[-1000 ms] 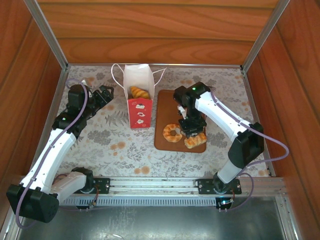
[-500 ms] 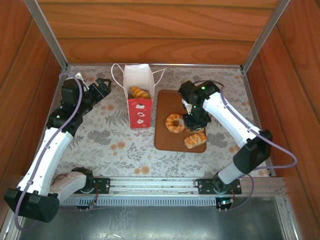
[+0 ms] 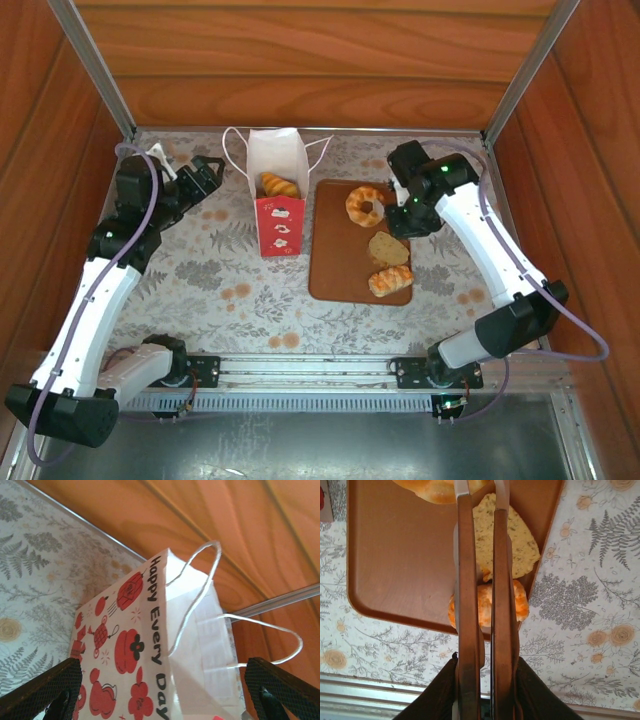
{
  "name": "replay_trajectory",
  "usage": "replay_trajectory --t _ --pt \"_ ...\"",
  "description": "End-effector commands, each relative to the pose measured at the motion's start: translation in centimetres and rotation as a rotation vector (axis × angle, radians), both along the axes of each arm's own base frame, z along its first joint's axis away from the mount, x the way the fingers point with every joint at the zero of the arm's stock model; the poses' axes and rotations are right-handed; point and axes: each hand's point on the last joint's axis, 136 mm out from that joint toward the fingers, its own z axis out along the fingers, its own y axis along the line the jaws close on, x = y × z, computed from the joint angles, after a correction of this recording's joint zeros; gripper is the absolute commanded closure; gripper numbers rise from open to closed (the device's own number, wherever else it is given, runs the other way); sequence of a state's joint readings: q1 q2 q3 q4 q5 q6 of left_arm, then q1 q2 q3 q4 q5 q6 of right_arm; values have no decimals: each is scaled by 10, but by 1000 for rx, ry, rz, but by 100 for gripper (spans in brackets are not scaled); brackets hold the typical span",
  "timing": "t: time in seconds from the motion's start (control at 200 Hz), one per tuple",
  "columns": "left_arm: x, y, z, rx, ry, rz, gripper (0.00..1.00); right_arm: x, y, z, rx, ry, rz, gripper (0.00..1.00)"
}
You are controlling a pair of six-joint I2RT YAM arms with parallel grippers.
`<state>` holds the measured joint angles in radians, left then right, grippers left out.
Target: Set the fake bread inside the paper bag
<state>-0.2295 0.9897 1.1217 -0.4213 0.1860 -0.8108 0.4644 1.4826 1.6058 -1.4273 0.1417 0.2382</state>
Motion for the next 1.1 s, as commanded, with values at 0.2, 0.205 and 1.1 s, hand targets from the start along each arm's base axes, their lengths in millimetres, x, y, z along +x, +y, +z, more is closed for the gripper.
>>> replay_trajectory --t 0.2,0.205,1.1 --pt "-6 -8 -11 -42 76 -36 13 14 -12 24 55 -131 -40 86" --pt "-6 -8 -11 -43 77 -37 13 14 -12 24 55 -133 -41 86" --pt "14 -39 -24 -20 144 -77 13 12 -35 59 49 -300 -92 87"
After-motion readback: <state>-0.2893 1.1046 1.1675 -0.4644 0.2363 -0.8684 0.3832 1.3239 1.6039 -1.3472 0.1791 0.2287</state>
